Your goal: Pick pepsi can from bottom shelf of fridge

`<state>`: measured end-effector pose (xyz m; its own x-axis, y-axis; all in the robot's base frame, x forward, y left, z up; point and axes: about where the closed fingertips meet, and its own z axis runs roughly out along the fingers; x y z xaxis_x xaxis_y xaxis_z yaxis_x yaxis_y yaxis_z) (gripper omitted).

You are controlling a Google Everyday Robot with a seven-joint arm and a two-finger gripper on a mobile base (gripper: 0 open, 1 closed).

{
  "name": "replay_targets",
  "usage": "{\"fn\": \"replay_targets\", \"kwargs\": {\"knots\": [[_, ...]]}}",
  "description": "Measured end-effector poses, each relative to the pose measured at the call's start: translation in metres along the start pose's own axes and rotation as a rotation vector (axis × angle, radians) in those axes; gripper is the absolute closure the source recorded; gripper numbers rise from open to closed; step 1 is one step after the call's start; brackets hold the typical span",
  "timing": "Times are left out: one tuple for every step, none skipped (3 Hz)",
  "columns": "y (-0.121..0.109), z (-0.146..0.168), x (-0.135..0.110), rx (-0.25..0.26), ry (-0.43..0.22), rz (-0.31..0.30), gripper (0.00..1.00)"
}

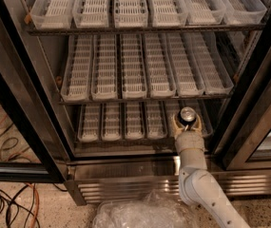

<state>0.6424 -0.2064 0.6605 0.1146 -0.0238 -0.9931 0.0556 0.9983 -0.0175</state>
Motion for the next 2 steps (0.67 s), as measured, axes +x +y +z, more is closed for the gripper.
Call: {"fn": "replay_targets", "kwargs": {"knots": [[0.004,-0.014,-0.004,-0.064,0.019,-0.032,1.00],[0.009,-0.030,-0.008,-0.156,0.064,-0.047,1.00]]}}
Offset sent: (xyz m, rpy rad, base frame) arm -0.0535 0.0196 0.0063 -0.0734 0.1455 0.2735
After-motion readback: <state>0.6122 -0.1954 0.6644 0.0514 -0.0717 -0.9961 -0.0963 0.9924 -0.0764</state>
